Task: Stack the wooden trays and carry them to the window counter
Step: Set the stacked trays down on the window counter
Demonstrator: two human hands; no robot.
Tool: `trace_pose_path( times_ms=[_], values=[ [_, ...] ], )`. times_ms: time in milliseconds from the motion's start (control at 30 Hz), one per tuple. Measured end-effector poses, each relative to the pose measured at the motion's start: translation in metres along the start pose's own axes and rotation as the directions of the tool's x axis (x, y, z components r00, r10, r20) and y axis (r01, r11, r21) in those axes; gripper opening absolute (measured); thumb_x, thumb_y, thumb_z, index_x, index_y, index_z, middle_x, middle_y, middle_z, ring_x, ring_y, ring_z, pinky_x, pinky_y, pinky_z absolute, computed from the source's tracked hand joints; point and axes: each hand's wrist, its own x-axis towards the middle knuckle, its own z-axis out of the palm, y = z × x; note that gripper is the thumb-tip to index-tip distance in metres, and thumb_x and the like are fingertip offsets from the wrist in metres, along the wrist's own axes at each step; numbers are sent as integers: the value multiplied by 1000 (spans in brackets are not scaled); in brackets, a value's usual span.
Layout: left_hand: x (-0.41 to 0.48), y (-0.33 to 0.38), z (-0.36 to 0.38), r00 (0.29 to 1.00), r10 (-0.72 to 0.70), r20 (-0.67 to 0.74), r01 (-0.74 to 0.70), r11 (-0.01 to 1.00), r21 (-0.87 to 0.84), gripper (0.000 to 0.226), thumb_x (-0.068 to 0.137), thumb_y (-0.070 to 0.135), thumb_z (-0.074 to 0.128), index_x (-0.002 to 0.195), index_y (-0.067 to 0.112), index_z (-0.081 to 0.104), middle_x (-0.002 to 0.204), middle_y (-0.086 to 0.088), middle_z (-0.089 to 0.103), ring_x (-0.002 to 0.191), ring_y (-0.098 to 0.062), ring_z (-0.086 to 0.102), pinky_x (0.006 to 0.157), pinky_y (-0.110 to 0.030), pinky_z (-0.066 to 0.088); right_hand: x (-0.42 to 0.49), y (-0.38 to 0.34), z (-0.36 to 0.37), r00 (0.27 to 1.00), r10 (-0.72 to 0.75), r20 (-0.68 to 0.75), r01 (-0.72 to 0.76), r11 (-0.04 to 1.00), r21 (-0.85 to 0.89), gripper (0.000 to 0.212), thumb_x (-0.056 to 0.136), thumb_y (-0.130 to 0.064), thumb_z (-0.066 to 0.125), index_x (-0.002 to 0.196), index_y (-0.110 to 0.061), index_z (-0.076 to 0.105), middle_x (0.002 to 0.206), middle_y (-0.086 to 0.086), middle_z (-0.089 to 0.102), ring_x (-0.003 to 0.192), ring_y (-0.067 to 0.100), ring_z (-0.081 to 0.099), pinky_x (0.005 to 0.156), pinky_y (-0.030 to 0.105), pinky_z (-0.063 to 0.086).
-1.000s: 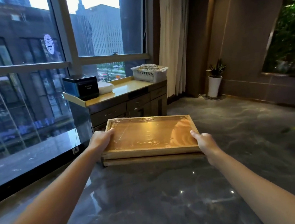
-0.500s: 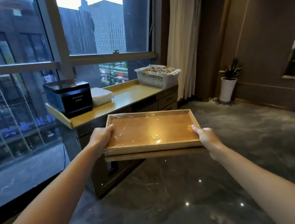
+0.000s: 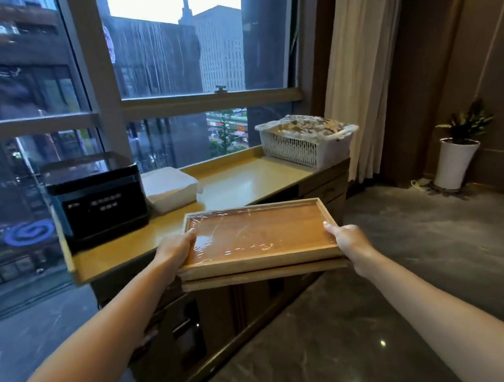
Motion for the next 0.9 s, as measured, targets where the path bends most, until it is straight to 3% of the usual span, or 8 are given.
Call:
trace_pose_path(
  times_ms=[133, 267, 400, 533, 667, 767, 900],
  values=[
    [85, 36, 29, 998, -13, -62, 11, 999, -33, 45, 91, 34, 50, 107, -6, 63, 104, -22, 66, 86, -28, 56, 78, -33, 39, 104, -34, 11, 999, -33, 27, 33, 999, 16, 41, 94, -33, 44, 111, 2, 57, 75, -2, 49, 84, 19, 48, 85, 36, 41],
    [162, 56, 57, 995, -49, -88, 44, 997, -55, 44, 91, 34, 51, 107, -5, 64, 100, -19, 66, 89, -33, 60, 83, -37, 45, 196, -41, 28, 997, -27, 66, 26, 999, 21, 41, 93, -34, 44, 111, 1, 58, 75, -2, 50, 71, 14, 47, 67, 29, 35],
    [245, 62, 94, 993, -81, -82, 77, 996, -45, 45, 91, 34, 50, 105, -6, 63, 92, -16, 66, 82, -28, 61, 78, -34, 46, 291, -35, 48, 996, -15, 93, 13, 999, 32, 42, 93, -33, 44, 113, 2, 59, 94, 8, 58, 89, 22, 51, 77, 32, 37],
    [340, 67, 131, 992, -95, -81, 93, 995, -22, 45, 92, 37, 46, 104, -3, 62, 104, -20, 66, 96, -33, 63, 92, -42, 47, 394, -42, 74, 996, -2, 93, 3, 1000, -3, 42, 93, -32, 45, 112, 3, 58, 108, 17, 60, 98, 29, 53, 92, 42, 41],
    [433, 84, 160, 990, -92, -107, 91, 996, -15, 40, 94, 35, 44, 93, 0, 63, 104, -21, 65, 83, -26, 61, 78, -36, 47, 497, -62, 100, 995, 6, 102, -3, 1000, -22, 46, 92, -34, 46, 116, 4, 56, 119, 19, 58, 108, 32, 53, 91, 39, 40],
    [495, 98, 176, 979, -131, -156, 130, 991, -15, 49, 94, 37, 43, 111, -5, 61, 105, -20, 65, 94, -32, 61, 85, -39, 46, 568, -78, 117, 991, 18, 133, -13, 999, -37, 45, 91, -35, 46, 115, 3, 57, 114, 18, 60, 107, 33, 54, 93, 40, 41],
    [560, 108, 194, 968, -188, -167, 182, 982, -51, 49, 94, 38, 40, 113, -2, 62, 106, -18, 66, 98, -33, 62, 90, -41, 47, 644, -94, 139, 983, 19, 181, -9, 999, -53, 34, 91, -34, 47, 92, -3, 60, 93, 12, 58, 86, 26, 52, 75, 34, 37]
  ],
)
